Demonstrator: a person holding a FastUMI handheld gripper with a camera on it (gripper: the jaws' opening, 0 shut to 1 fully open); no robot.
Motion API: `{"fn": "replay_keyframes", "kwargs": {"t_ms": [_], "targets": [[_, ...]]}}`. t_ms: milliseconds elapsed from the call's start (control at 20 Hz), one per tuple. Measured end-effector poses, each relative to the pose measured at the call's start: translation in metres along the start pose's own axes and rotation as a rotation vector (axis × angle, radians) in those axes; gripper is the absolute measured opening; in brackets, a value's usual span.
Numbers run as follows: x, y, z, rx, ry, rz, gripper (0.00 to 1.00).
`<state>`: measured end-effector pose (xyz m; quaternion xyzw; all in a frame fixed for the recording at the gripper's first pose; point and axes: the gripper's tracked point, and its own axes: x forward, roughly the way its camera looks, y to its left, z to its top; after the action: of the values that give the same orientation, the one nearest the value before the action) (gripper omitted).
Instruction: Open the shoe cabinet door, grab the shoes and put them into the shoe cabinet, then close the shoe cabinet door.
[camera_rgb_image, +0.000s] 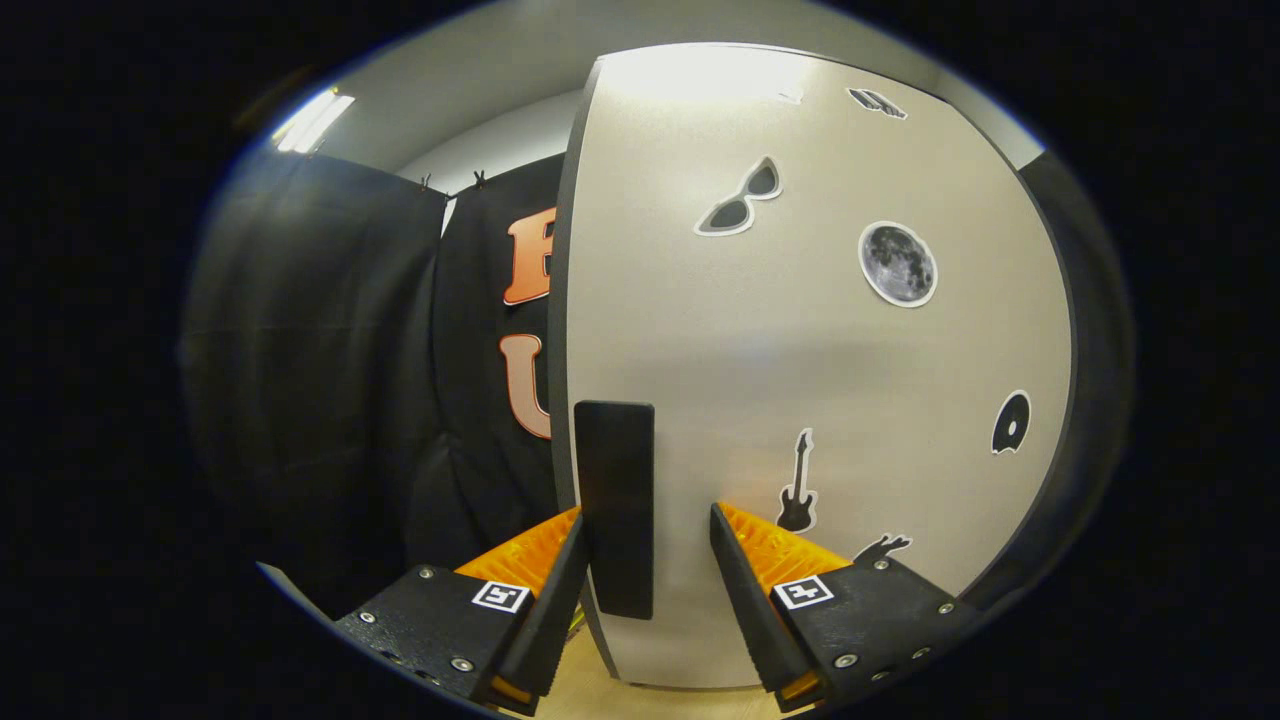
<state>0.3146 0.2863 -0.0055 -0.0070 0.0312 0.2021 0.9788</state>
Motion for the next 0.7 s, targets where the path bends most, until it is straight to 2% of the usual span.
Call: {"fn": "replay_keyframes", "kwargs": {"t_ms": [500,700], "targets": [[0.004,0.0,-0.001,-0.014,0.004,-0.009,0.73],[-0.009,-0.001,0.003,-0.036,-0.012,-0.039,0.73]]}}
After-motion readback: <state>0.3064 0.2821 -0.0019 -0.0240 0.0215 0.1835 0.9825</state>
